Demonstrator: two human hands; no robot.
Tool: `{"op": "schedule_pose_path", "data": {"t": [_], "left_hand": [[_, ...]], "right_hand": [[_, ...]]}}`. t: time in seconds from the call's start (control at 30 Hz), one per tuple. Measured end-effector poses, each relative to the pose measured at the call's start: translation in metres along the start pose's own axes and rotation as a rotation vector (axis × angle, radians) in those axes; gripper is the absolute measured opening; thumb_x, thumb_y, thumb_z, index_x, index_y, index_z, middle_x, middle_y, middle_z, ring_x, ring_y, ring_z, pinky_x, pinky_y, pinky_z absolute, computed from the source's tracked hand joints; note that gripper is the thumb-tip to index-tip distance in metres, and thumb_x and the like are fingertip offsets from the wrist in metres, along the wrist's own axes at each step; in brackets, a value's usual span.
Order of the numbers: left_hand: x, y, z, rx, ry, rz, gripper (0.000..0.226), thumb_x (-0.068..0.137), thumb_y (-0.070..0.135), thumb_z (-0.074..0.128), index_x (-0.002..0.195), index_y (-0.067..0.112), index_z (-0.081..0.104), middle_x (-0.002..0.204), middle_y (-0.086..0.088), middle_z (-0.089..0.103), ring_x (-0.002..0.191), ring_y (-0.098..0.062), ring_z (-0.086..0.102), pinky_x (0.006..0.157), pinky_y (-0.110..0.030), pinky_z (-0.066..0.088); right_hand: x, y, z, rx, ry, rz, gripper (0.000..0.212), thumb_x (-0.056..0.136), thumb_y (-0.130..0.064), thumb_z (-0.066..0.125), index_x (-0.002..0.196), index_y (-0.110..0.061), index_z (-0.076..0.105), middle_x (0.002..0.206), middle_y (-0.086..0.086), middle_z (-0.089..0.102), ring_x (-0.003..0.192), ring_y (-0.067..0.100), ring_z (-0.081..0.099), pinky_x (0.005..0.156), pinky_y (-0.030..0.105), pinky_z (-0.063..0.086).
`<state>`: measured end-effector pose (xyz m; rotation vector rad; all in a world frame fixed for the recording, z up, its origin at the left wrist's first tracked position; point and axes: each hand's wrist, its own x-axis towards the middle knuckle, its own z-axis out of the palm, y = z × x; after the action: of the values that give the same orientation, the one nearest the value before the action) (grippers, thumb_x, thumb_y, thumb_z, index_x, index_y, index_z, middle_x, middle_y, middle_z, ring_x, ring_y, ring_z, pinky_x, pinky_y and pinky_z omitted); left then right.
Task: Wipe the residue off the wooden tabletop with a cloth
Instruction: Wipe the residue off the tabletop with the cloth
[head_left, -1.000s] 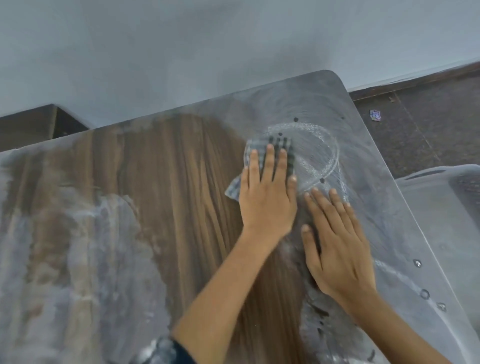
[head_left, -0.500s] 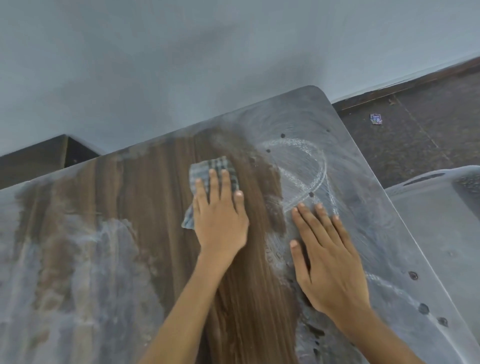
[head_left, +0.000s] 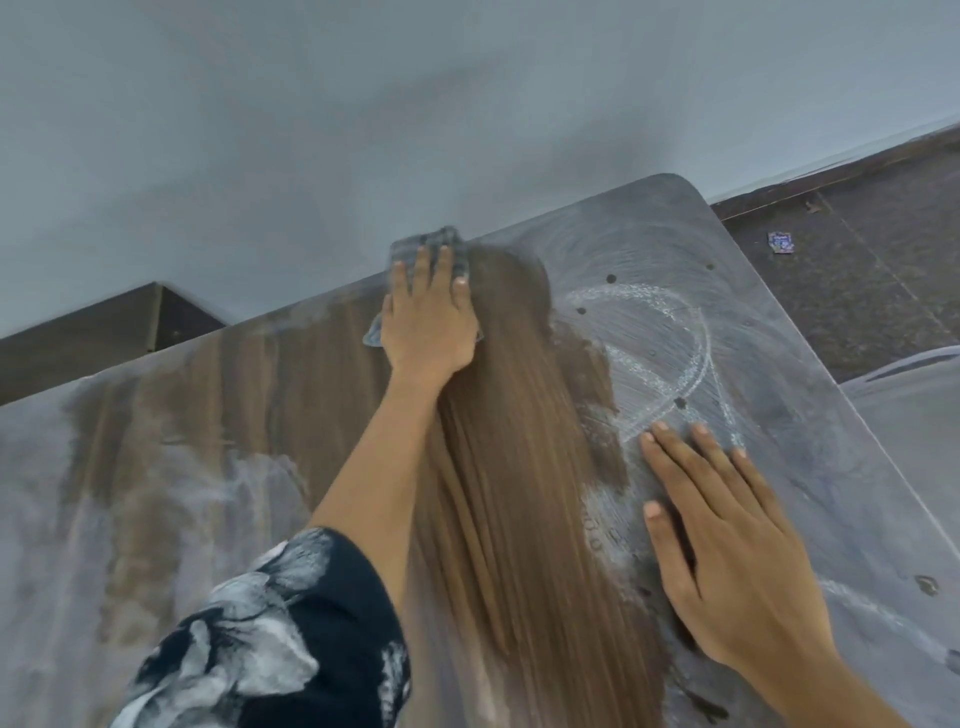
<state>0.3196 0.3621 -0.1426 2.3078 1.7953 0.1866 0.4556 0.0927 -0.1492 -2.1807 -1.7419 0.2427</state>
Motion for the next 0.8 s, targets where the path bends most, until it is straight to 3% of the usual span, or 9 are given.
{"op": "schedule_pose_path", "data": {"t": [0.13,0.27,0.33,0.43,0.53,0.7,0.8], "left_hand": [[0.0,-0.071,-0.006,0.074,0.042,-0.139,0.072,0.087,0.039,-0.006,0.146,0.009,0.02,0.157,-0.008,0.01,0.143,-0.032,0.005,0.114,-0.051,0.01],[-0.004,-0.027,-0.013,-0.049,0.089,-0.413,0.052,0.1,0.031,0.015,0.149,0.017,0.009,0.157,-0.003,0.004,0.143,-0.031,0.0,0.115,-0.046,0.004],[0.0,0.01,-0.001,-0.027,0.096,-0.284,0.053,0.099,0.03,0.014,0.149,0.014,0.011,0.157,-0.007,0.008,0.144,-0.029,0.003,0.116,-0.046,0.001],[-0.01,0.064,0.019,0.012,0.034,0.072,0.057,0.095,0.036,0.005,0.149,0.017,0.012,0.157,-0.004,0.006,0.144,-0.026,0.001,0.117,-0.048,-0.002],[-0.045,0.091,0.022,-0.041,-0.06,0.247,0.05,0.1,0.035,0.018,0.149,0.023,0.011,0.157,0.002,0.004,0.144,-0.021,-0.004,0.116,-0.04,0.0],[-0.108,0.053,0.007,-0.005,-0.115,0.363,0.049,0.101,0.038,0.016,0.148,0.026,0.009,0.156,0.007,0.002,0.144,-0.015,-0.007,0.114,-0.033,0.002],[-0.106,0.024,0.001,0.041,-0.103,0.275,0.054,0.098,0.044,0.008,0.148,0.025,0.011,0.156,0.005,0.003,0.144,-0.017,-0.006,0.116,-0.04,0.003]], "right_hand": [[0.0,0.0,0.0,0.009,0.014,0.007,0.051,0.095,-0.034,0.029,0.139,-0.013,0.041,0.145,-0.001,0.04,0.14,0.016,0.024,0.115,0.037,0.017],[0.0,0.0,0.0,-0.001,0.027,0.006,0.05,0.095,-0.033,0.03,0.139,-0.012,0.041,0.144,-0.001,0.04,0.139,0.017,0.026,0.114,0.038,0.018],[-0.001,0.0,0.001,-0.004,0.027,0.006,0.05,0.095,-0.033,0.029,0.139,-0.013,0.041,0.144,-0.001,0.04,0.139,0.017,0.026,0.114,0.038,0.018],[-0.001,0.0,0.0,-0.014,0.034,0.007,0.05,0.095,-0.032,0.029,0.139,-0.013,0.042,0.143,-0.001,0.042,0.138,0.017,0.027,0.115,0.037,0.017],[0.0,0.0,0.001,-0.02,0.041,-0.002,0.05,0.095,-0.03,0.029,0.138,-0.012,0.044,0.141,0.0,0.045,0.137,0.018,0.031,0.114,0.038,0.021],[-0.001,0.0,0.003,-0.023,0.063,-0.005,0.048,0.094,-0.028,0.03,0.138,-0.011,0.044,0.142,0.001,0.045,0.137,0.019,0.032,0.113,0.04,0.022],[-0.002,0.002,0.003,-0.028,0.064,-0.006,0.048,0.095,-0.027,0.03,0.138,-0.011,0.043,0.142,0.001,0.044,0.137,0.019,0.032,0.113,0.04,0.022]]}}
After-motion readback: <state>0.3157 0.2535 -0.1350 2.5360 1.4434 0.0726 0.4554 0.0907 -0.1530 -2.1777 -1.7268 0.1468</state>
